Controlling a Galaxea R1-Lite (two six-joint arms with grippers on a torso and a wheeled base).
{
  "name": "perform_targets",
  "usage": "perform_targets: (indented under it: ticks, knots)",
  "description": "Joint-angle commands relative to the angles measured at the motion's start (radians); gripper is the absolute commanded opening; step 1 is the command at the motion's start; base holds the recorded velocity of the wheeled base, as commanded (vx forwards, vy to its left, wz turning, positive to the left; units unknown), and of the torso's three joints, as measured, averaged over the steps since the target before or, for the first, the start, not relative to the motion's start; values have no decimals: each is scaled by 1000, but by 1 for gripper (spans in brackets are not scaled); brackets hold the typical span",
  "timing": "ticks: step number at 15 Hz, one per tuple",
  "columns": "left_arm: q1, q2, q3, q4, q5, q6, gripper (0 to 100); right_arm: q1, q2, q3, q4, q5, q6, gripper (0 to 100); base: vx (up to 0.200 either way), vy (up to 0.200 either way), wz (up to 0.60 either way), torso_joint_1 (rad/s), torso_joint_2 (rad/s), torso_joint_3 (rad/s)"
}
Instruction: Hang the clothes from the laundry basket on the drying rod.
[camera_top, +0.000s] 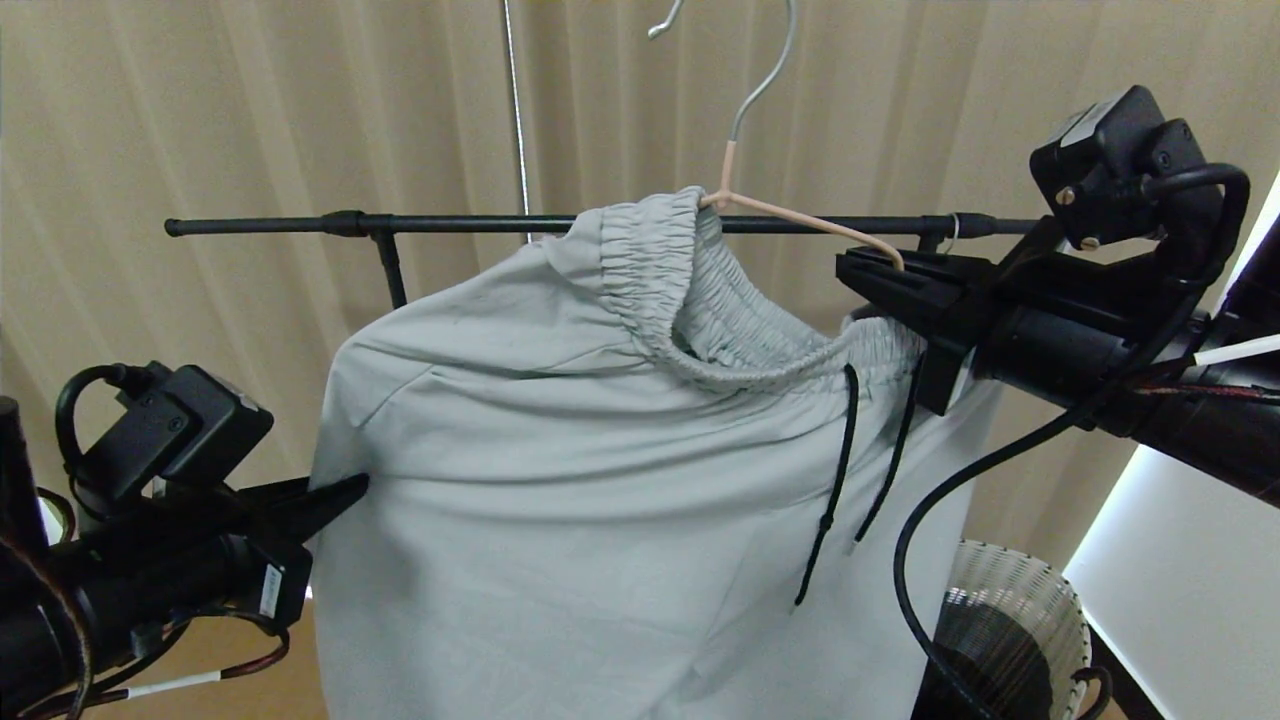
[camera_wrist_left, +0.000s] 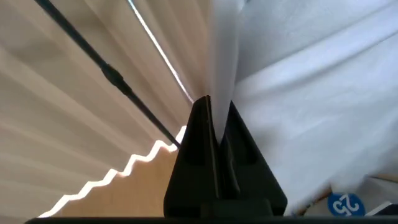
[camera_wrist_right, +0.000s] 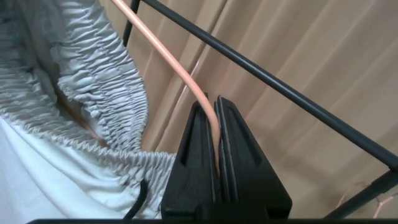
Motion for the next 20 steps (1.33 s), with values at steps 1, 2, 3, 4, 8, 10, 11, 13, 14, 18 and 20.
perform_targets:
  ticks: [1, 2, 3, 4, 8, 10, 11, 13, 14, 18, 20]
  knots:
    - [43, -4, 22, 0, 2, 12, 0, -9, 1, 0, -2, -2, -1, 0, 0, 0, 0, 0, 0, 0]
    - [112, -24, 38, 0, 2, 45, 0, -34, -1, 1, 0, -2, -1, 0, 0, 0, 0, 0, 0, 0]
    - [136, -27, 44, 0, 0, 57, 0, -42, -1, 1, 0, -1, -1, 0, 0, 0, 0, 0, 0, 0]
    - [202, -27, 45, 0, -2, 91, 0, -46, 1, 0, 0, -1, -1, 0, 0, 0, 0, 0, 0, 0]
    - [291, -23, 45, 0, 0, 193, 0, -57, 2, -3, 3, -4, -2, 0, 0, 0, 0, 0, 0, 0]
    - [314, -23, 45, 0, 0, 235, 0, -68, 2, -5, 4, -4, -2, 0, 0, 0, 0, 0, 0, 0]
    - [316, -24, 45, 0, 0, 250, 0, -78, 2, -3, 3, -4, -2, 0, 0, 0, 0, 0, 0, 0]
    - [311, -27, 45, 0, -2, 253, 0, -80, 1, 0, 3, -2, -2, 0, 0, 0, 0, 0, 0, 0]
    - [308, -29, 45, 0, -2, 252, 0, -80, 2, 0, 3, -2, -2, 0, 0, 0, 0, 0, 0, 0]
    - [260, -41, 39, -19, -41, 204, 0, -80, 2, 1, 8, -2, -2, 0, 0, 0, 0, 0, 0, 0]
    - [260, -44, 39, -19, -44, 203, 100, -80, 2, -3, 9, -2, -2, 0, 0, 0, 0, 0, 0, 0]
